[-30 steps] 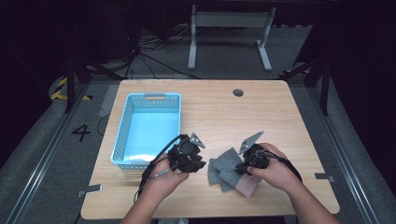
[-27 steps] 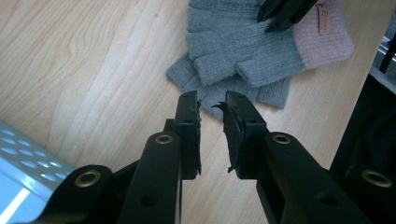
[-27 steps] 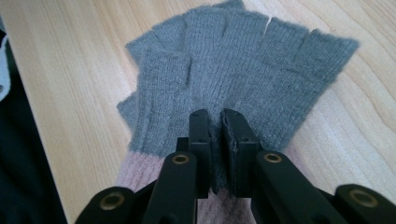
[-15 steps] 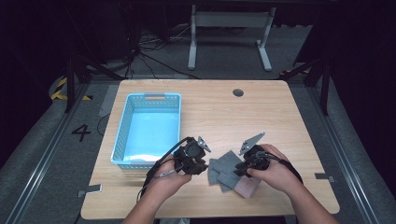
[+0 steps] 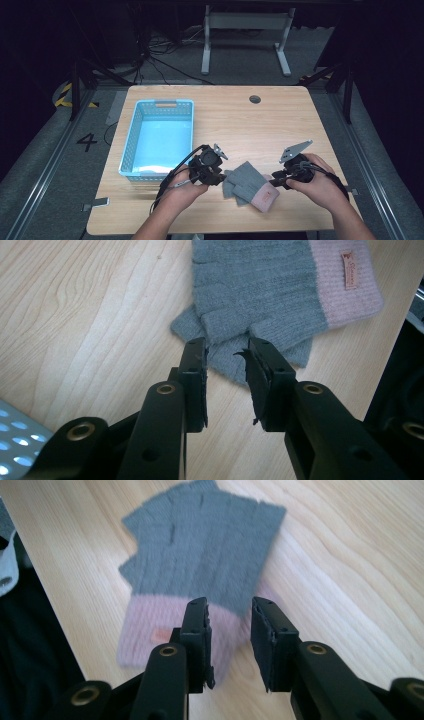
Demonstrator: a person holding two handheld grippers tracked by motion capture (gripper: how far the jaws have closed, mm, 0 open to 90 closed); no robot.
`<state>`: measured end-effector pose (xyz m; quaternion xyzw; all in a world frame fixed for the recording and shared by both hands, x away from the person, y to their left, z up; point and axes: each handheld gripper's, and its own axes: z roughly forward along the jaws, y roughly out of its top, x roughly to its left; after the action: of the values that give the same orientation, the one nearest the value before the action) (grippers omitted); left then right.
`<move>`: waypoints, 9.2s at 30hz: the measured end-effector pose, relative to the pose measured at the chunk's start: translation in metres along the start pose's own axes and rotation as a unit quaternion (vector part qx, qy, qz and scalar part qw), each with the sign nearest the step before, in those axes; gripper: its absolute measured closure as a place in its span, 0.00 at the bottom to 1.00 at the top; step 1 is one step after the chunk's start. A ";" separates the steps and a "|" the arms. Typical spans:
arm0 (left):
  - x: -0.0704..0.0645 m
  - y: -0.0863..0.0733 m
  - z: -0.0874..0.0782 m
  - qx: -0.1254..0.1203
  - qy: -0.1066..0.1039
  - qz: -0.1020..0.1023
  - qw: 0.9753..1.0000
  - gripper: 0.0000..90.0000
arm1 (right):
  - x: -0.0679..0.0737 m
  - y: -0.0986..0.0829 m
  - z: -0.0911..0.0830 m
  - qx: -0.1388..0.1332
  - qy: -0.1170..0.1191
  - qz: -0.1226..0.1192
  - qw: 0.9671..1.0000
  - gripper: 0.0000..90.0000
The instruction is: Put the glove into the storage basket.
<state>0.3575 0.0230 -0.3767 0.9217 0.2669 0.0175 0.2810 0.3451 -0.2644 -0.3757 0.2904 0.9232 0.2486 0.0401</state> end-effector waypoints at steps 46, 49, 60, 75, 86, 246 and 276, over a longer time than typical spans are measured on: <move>0.013 0.011 0.070 0.081 -0.032 0.026 0.996 0.73 | -0.006 -0.026 0.014 0.105 0.018 -0.005 0.994 0.69; 0.014 0.011 0.071 0.086 -0.034 0.020 0.996 0.73 | -0.005 -0.026 0.016 0.109 0.019 -0.008 0.994 0.69; 0.011 0.014 0.073 0.090 -0.035 0.021 0.995 0.74 | -0.002 -0.023 0.026 0.108 0.023 -0.026 0.994 0.78; 0.004 0.019 0.072 0.103 -0.010 0.032 0.994 0.94 | 0.003 -0.018 0.026 0.100 0.008 -0.026 0.995 0.89; -0.001 0.021 0.058 0.086 -0.009 0.038 0.996 0.97 | 0.004 -0.017 0.018 0.086 0.005 -0.017 0.996 0.93; -0.008 0.014 0.020 0.011 -0.039 -0.004 0.999 0.60 | -0.035 -0.020 0.007 0.019 -0.032 0.045 0.998 0.78; -0.032 0.037 0.083 0.010 -0.006 0.013 1.000 0.25 | -0.045 -0.046 -0.014 -0.015 -0.052 0.103 0.993 0.73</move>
<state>0.3627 -0.0607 -0.4231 0.9280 0.2534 0.0128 0.2730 0.3553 -0.3282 -0.3891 0.3959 0.8811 0.2497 0.0670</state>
